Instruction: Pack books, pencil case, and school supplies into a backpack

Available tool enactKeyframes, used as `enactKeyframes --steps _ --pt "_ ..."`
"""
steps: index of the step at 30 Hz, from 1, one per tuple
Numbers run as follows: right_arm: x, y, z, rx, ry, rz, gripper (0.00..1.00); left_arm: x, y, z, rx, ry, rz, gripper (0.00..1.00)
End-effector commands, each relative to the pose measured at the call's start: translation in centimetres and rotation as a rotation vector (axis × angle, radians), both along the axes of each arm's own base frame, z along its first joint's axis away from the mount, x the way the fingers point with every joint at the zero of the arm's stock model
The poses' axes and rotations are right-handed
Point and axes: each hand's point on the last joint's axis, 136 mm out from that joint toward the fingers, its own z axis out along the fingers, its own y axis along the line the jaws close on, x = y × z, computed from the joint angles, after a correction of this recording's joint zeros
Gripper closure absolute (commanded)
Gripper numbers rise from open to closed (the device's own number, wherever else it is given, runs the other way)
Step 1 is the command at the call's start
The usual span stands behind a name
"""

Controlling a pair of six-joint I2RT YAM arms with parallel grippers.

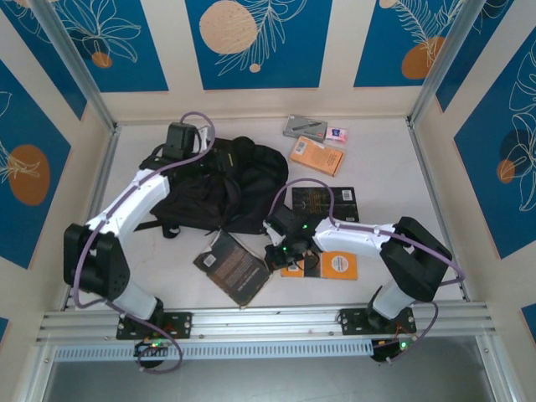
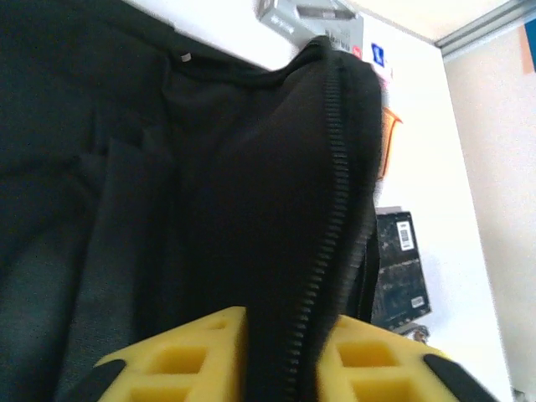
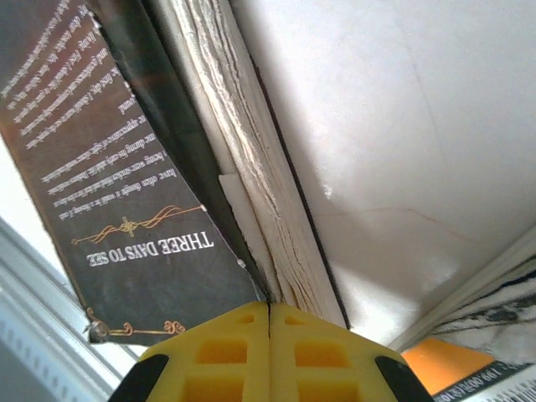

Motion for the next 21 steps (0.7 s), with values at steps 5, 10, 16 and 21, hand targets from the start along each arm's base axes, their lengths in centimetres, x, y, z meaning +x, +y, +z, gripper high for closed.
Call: enactKeyframes --steps 5,10,16,21 --pt "-0.8 1.6 0.9 0.139 0.1 0.001 1.0 -2.6 -1.9 3.6 -0.064 0.008 -0.084 0.35" --pt "-0.3 1.2 1.2 0.204 0.127 -0.059 1.0 -6.5 0.7 4.8 -0.035 0.002 -0.013 0.24" --pt "-0.1 1.1 1.7 0.295 0.158 -0.102 1.0 -12.7 4.3 1.0 0.003 0.11 0.092 0.23" --pt "-0.6 1.6 2.0 0.339 0.183 -0.056 1.0 -18.0 6.7 -5.6 -0.009 0.324 0.251 0.24"
